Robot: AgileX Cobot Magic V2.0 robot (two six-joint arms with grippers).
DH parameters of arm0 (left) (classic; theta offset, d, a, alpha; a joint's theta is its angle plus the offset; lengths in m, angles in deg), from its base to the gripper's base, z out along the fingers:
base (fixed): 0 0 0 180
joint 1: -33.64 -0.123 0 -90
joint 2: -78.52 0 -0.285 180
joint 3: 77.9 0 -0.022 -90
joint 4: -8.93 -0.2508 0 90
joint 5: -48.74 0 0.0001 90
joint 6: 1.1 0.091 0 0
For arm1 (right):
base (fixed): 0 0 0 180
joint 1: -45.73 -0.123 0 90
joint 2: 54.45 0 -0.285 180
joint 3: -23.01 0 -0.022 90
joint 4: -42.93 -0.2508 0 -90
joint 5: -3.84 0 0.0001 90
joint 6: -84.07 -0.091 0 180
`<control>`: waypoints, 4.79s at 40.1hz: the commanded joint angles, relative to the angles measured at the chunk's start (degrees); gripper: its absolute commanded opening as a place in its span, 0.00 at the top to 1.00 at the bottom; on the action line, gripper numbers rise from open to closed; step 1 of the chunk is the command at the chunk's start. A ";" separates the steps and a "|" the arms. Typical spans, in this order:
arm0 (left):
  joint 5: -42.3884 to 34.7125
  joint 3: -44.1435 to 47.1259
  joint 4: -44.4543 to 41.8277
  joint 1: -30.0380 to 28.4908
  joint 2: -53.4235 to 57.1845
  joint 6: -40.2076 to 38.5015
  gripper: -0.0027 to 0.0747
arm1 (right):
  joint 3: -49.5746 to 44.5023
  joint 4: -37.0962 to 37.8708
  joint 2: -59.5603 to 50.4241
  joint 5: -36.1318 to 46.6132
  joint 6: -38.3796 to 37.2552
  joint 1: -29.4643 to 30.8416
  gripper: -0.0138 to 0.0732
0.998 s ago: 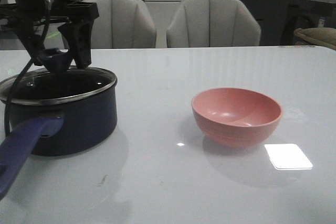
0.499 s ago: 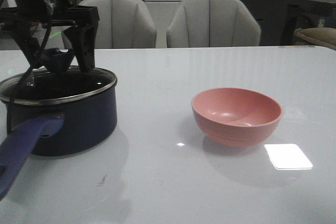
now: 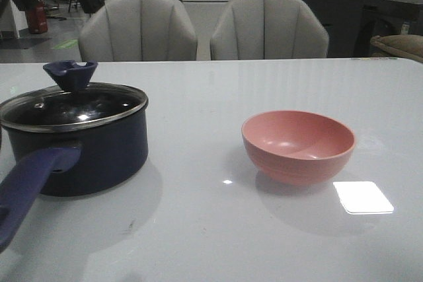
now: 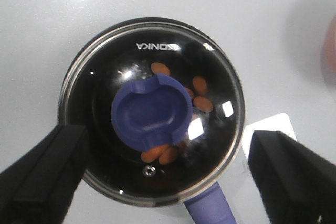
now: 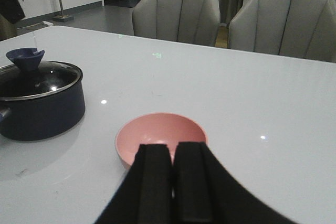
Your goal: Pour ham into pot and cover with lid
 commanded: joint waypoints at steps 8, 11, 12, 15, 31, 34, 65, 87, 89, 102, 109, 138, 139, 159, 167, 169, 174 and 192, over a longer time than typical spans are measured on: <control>-14.16 18.07 0.76 2.99 21.31 0.28 0.14 | 1.52 -0.20 0.48 4.19 0.26 0.06 0.67; -16.96 23.79 0.61 2.99 26.75 0.28 0.14 | 1.52 -0.20 0.48 4.19 0.26 0.06 0.67; -18.01 25.33 0.61 2.99 28.82 0.28 0.14 | 1.52 -0.20 0.48 4.19 0.26 0.06 0.67; -20.77 30.91 0.52 2.99 34.10 0.28 0.14 | 1.52 -0.20 0.48 4.19 0.26 0.06 0.67; -36.25 58.07 -1.69 2.99 68.96 0.28 0.14 | 1.52 -0.20 0.48 4.19 0.26 0.06 0.67; -36.25 61.35 -1.69 2.99 73.26 0.28 0.14 | 1.52 -0.20 0.48 4.19 0.26 0.06 0.67; -40.98 68.33 -0.55 2.99 81.69 0.28 0.75 | 1.52 -0.20 0.48 4.19 0.26 0.06 0.67; -43.43 69.04 -6.24 2.99 81.69 0.36 0.82 | 1.52 -0.20 0.48 4.19 0.26 0.06 0.67; -47.09 69.65 -7.63 2.25 81.83 0.36 0.82 | 1.52 -0.20 0.48 4.19 0.26 0.06 0.67; -58.77 79.87 -1.76 -13.28 89.77 0.36 0.82 | 1.52 -0.20 0.48 4.19 0.26 0.06 0.67; -67.45 87.94 -2.08 -18.14 91.76 0.36 0.82 | 1.52 -0.20 0.48 4.19 0.26 0.06 0.67; -71.33 90.53 -2.08 -18.62 92.66 0.36 0.82 | 1.52 -0.20 0.48 4.20 0.26 0.06 0.67; -71.33 90.53 -2.08 -18.62 92.66 0.36 0.82 | 1.52 -0.20 0.48 4.20 0.26 0.06 0.67; -71.33 90.53 -2.08 -18.62 92.66 0.36 0.82 | 1.52 -0.20 0.48 4.20 0.26 0.06 0.67; -71.33 90.53 -2.08 -18.62 92.66 0.36 0.82 | 0.78 0.79 0.48 6.03 0.26 0.06 0.67; -71.33 90.53 -2.08 -18.62 92.66 0.36 0.82 | 0.02 3.18 0.48 7.55 -0.44 0.12 0.67; -71.33 90.53 -2.08 -18.62 92.66 0.36 0.82 | -1.94 13.05 0.48 11.49 -8.39 2.83 0.67; -71.33 90.53 -2.08 -18.62 92.66 0.36 0.82 | -9.68 32.19 -9.19 13.21 -28.99 11.39 0.67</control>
